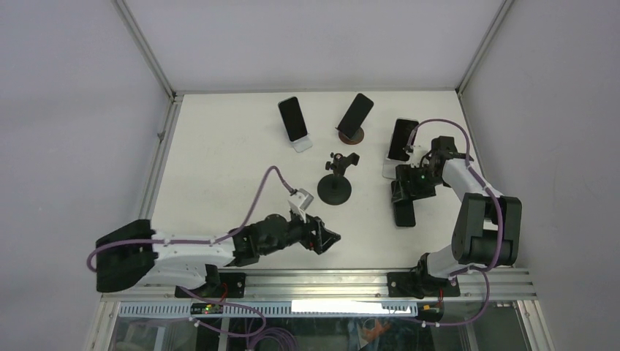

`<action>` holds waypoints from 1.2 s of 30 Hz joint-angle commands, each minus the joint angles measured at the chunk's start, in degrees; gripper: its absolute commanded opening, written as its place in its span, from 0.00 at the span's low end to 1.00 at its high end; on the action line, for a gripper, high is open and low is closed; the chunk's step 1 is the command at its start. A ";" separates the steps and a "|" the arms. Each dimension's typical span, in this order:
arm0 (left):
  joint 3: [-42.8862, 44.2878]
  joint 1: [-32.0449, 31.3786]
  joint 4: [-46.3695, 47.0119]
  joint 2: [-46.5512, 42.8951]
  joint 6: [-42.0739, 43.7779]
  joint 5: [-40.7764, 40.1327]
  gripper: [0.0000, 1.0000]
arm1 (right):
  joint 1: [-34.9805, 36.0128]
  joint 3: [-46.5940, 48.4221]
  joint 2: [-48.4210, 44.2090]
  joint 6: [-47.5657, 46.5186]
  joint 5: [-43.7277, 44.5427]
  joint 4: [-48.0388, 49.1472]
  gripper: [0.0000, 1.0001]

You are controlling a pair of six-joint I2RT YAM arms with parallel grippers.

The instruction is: Place the phone on the phone stand

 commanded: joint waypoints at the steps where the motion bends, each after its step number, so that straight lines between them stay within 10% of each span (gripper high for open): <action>1: 4.71 -5.11 24.59 15.47 0.97 -13.15 0.76 | 1.42 2.25 -4.34 2.46 -6.87 -0.24 0.36; 13: 19.74 -8.84 45.53 47.21 0.79 -23.98 0.69 | 4.16 2.01 -8.01 5.77 -15.28 1.09 0.36; 25: 34.31 -8.83 29.36 54.07 -1.73 -29.54 0.55 | 5.82 1.91 -9.63 7.21 -17.07 2.41 0.36; 36: 39.88 -8.83 21.98 55.70 -3.24 -31.09 0.19 | 5.78 1.12 -12.44 8.19 -19.38 3.72 0.36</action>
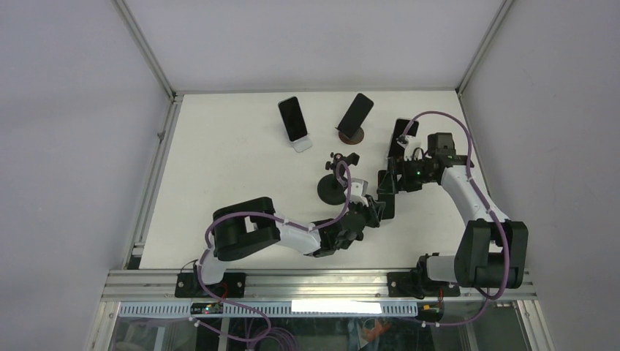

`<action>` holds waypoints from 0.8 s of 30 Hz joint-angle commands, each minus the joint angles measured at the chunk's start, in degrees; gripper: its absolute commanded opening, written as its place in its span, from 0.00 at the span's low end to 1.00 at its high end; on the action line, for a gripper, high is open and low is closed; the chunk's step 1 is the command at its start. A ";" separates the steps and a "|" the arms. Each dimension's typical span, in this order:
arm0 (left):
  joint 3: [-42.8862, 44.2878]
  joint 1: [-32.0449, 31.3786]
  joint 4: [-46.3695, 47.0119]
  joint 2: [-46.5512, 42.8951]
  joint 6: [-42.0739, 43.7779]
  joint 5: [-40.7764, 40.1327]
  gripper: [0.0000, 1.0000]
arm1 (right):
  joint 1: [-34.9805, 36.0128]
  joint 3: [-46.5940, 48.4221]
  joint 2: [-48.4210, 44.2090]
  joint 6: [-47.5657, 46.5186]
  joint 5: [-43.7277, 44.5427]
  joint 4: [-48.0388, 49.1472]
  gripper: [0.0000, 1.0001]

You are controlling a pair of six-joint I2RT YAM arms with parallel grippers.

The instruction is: Place the phone on the phone stand

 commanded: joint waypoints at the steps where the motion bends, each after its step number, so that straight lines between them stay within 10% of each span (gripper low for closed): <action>1: 2.48 -0.58 0.07 0.21 -0.03 -0.47 0.19 | 0.40 1.12 -2.93 2.09 -4.99 2.56 0.36; 14: -3.21 0.46 14.79 -0.57 7.45 8.08 0.00 | 0.40 1.42 -3.65 0.48 -10.09 1.23 0.40; 24: -12.58 1.67 27.90 -1.53 8.87 14.44 0.00 | 1.37 1.95 -3.30 -2.25 -13.67 -1.13 0.80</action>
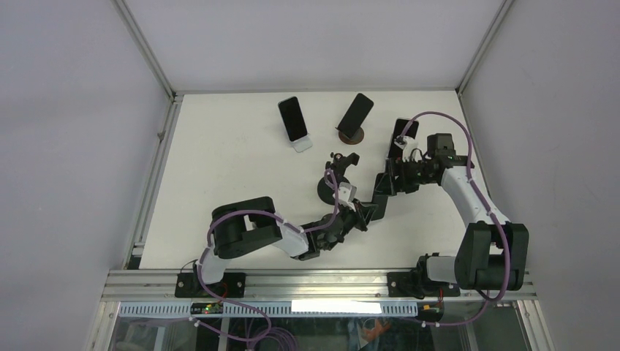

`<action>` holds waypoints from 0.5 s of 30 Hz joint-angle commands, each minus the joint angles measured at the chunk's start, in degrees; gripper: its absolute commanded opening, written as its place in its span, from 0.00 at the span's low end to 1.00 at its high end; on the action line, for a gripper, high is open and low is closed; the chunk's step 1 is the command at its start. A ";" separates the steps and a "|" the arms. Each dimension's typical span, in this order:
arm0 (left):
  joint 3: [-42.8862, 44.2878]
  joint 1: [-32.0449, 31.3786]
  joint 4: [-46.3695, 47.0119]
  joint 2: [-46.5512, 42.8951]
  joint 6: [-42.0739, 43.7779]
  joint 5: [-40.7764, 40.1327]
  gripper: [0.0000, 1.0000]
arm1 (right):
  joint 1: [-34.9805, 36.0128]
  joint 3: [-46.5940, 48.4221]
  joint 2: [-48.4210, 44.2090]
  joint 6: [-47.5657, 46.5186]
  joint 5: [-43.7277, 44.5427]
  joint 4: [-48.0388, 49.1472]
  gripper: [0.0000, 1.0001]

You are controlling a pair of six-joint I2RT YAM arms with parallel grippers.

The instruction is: Place the phone on the phone stand

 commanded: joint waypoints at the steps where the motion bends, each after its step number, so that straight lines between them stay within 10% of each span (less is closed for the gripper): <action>1: -3.73 -0.01 10.31 -1.56 1.31 7.15 0.00 | 1.28 2.03 -2.32 -0.80 -8.53 -0.04 0.83; 15: -19.34 2.17 17.72 -9.26 5.28 16.65 0.00 | 1.22 3.93 -5.89 -24.00 -12.47 -11.03 0.96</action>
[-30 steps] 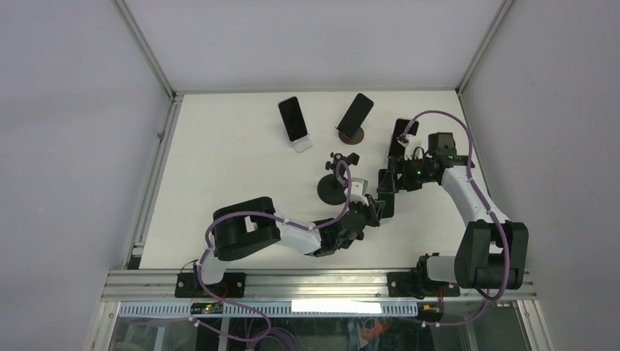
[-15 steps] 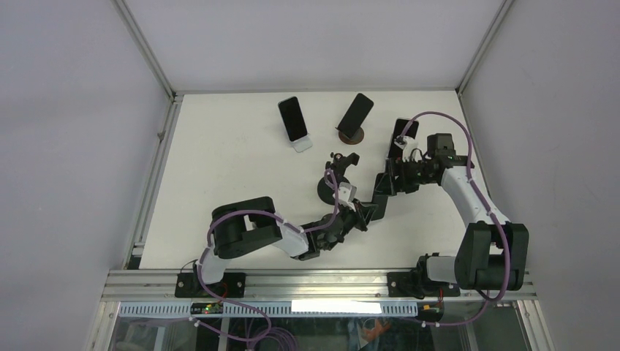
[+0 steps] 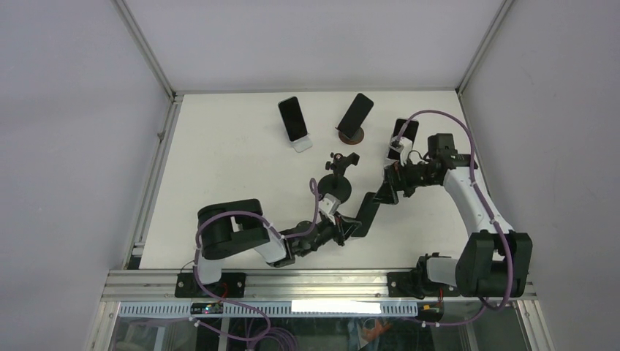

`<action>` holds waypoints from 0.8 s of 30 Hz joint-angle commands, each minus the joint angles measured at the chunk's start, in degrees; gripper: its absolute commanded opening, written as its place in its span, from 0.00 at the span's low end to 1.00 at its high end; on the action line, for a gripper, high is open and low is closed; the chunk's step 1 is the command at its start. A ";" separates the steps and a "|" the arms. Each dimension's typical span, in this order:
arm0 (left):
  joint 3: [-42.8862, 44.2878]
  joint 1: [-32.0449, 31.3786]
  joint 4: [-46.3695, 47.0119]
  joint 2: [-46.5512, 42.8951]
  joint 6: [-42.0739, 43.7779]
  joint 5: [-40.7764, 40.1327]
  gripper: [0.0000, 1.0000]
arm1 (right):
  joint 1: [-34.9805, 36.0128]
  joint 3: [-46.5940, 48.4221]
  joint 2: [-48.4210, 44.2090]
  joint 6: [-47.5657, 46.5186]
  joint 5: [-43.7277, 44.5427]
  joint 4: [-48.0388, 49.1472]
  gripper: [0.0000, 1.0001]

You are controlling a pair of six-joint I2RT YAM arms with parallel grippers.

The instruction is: Place the phone on the phone stand

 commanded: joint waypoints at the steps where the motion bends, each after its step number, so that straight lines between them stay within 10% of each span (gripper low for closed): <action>1: -4.89 1.17 8.39 -6.37 3.65 7.40 0.00 | 0.43 1.13 -5.88 -14.98 -6.43 -3.43 0.96; 12: -12.13 6.58 8.38 -16.83 8.19 22.72 0.00 | 1.47 1.84 -3.70 -61.35 -19.77 -22.98 0.99; 24: -12.62 8.45 8.36 -21.84 8.38 28.72 0.00 | 5.10 10.77 11.86 -73.69 -26.79 -41.47 0.83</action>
